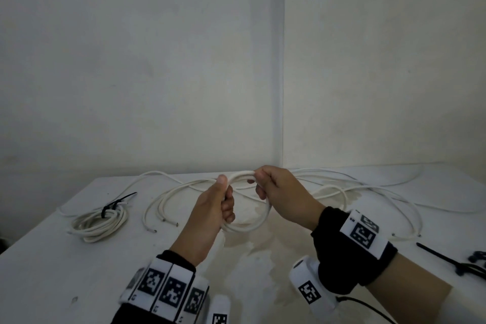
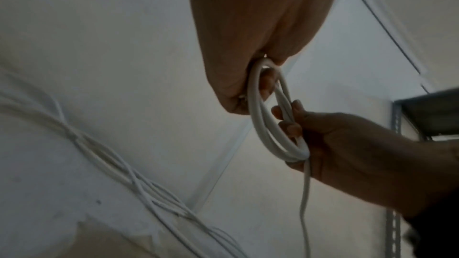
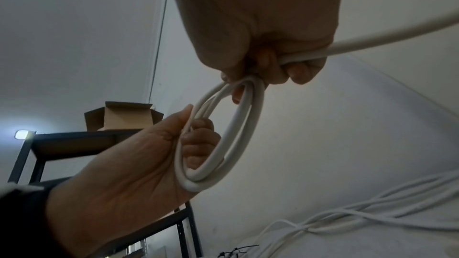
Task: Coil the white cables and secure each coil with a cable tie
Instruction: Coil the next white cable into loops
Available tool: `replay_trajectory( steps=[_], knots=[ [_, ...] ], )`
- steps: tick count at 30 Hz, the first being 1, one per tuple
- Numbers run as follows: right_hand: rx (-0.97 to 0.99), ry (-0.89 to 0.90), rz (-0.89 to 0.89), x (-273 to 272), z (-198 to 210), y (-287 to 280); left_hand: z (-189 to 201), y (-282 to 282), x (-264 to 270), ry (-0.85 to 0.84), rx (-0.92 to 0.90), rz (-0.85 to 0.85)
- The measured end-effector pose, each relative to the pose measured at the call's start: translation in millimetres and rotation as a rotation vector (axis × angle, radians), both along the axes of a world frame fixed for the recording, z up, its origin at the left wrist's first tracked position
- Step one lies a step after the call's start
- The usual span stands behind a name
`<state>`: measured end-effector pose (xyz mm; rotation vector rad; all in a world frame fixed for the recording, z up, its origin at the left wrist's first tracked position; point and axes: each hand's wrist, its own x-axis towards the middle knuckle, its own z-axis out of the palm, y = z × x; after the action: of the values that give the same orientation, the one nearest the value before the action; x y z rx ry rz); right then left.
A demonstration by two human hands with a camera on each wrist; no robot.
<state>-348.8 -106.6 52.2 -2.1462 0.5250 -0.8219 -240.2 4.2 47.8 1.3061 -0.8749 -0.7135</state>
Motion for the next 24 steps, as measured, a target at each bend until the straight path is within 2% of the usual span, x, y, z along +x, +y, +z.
replay_trajectory(
  steps=[4,9,11,14,20,24],
  knots=[
    [-0.067,0.037,-0.034,-1,-1,0,-9,6,5,-0.562,0.023,0.117],
    [-0.095,0.089,-0.032,-4,-1,-1,-18,8,22,-0.934,0.059,0.142],
    [-0.116,0.099,-0.038,-4,-2,0,-21,9,26,-1.003,0.073,0.137],
    [-0.147,0.099,-0.056,-3,-2,2,-16,12,23,-0.907,0.105,0.11],
    [-0.174,0.121,-0.05,-10,4,2,-10,11,20,-0.483,0.115,-0.045],
    [-0.156,0.128,-0.037,-14,8,2,-2,3,10,-0.389,0.12,-0.073]
  ],
)
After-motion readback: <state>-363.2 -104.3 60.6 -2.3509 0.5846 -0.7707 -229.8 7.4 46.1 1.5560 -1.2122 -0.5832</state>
